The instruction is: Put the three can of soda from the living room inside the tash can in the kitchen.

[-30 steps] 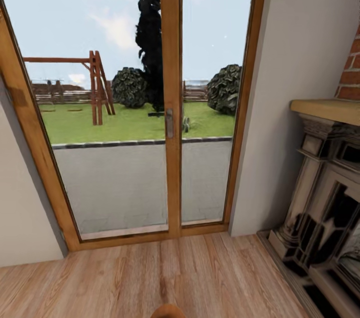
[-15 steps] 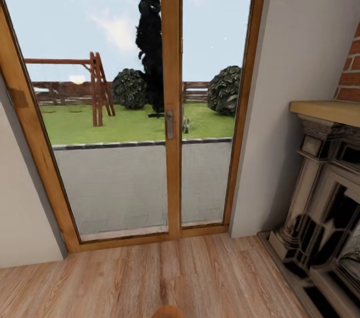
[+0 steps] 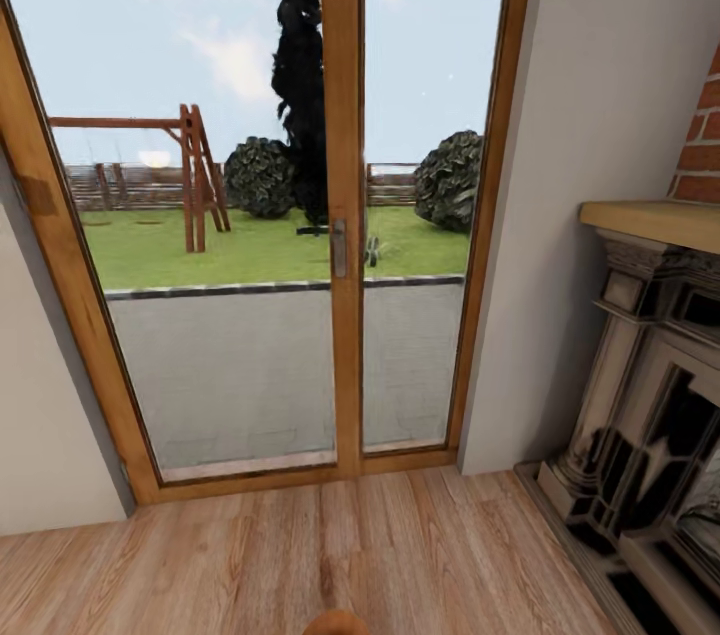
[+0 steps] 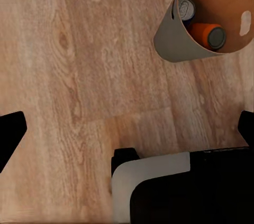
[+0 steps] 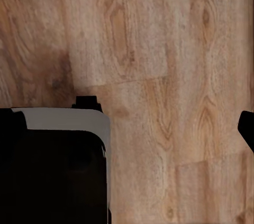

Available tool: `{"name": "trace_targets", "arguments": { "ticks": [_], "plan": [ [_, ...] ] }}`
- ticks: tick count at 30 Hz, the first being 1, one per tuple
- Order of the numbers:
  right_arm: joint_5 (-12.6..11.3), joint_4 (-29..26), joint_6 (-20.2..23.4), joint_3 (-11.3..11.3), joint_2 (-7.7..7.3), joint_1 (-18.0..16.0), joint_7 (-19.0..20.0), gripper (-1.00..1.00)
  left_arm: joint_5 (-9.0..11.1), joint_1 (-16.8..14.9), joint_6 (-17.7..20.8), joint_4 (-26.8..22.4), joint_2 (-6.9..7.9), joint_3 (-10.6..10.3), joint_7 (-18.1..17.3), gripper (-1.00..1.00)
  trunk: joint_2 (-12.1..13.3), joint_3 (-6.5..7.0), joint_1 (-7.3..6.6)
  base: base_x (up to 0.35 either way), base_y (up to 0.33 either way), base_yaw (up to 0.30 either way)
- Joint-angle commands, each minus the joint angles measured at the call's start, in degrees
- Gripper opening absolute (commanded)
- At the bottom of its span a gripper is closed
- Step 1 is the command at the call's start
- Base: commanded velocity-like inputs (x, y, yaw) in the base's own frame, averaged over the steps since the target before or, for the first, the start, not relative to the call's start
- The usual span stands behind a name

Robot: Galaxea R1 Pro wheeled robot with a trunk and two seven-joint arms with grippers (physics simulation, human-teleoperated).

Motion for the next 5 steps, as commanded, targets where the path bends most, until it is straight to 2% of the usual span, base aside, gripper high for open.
{"name": "trace_targets", "arguments": {
  "ticks": [1, 5],
  "plan": [
    [0.0, 0.3, -0.8, 0.0, 0.00, 0.0, 0.0, 1.00, 0.0, 0.0, 0.4, 0.0, -0.25, -0.1, 0.2, 1.00, 0.0, 0.00, 0.00, 0.000, 0.000, 0.000],
    [-0.1, 0.7, -1.9, 0.0, 0.02, 0.0, 0.0, 1.00, -0.1, 0.0, 0.8, 0.0, -0.81, -0.2, 0.5, 1.00, 0.0, 0.00, 0.00, 0.000, 0.000, 0.000]
  ]
}}
